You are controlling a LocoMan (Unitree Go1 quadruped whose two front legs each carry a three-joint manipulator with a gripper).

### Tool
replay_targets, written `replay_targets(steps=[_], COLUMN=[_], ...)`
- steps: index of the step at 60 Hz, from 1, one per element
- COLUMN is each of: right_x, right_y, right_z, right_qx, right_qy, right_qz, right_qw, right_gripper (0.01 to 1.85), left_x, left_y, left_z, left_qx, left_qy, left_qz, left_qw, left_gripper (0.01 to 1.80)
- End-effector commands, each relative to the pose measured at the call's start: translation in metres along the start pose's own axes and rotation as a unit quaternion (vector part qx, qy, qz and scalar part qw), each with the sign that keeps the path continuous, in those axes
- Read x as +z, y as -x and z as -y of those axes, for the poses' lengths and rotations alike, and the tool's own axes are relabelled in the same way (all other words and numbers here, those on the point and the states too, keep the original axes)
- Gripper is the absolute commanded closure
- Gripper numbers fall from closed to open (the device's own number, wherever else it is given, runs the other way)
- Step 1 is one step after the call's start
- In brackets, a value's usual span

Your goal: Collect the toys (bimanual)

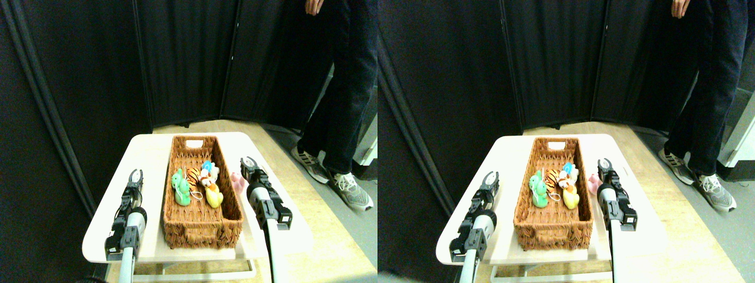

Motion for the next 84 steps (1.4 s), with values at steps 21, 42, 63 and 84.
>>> replay_targets(steps=[21,42,63,84], right_x=[-0.004,-0.008,-0.012,-0.009], right_y=[-0.014,-0.009,-0.009,-0.027], right_z=[0.020,0.014,0.015,0.038], right_qx=[-0.061,-0.055,-0.069,-0.113], right_qy=[-0.013,-0.038,-0.044,-0.049], right_qz=[-0.038,-0.053,-0.073,-0.062], right_qw=[0.997,0.996,0.994,0.990], right_gripper=[1.39,1.25,1.07,1.09], left_x=[-0.007,-0.009,-0.010,-0.011], left_y=[-0.007,-0.008,-0.010,-0.010], left_z=[0.008,0.010,0.012,0.017], left_qx=[-0.013,-0.016,-0.023,-0.029], left_qy=[0.009,0.007,0.016,0.019], left_qz=[0.003,0.008,0.005,0.002], left_qw=[1.000,1.000,1.000,0.999], left_gripper=[1.80,1.80,1.80,1.80])
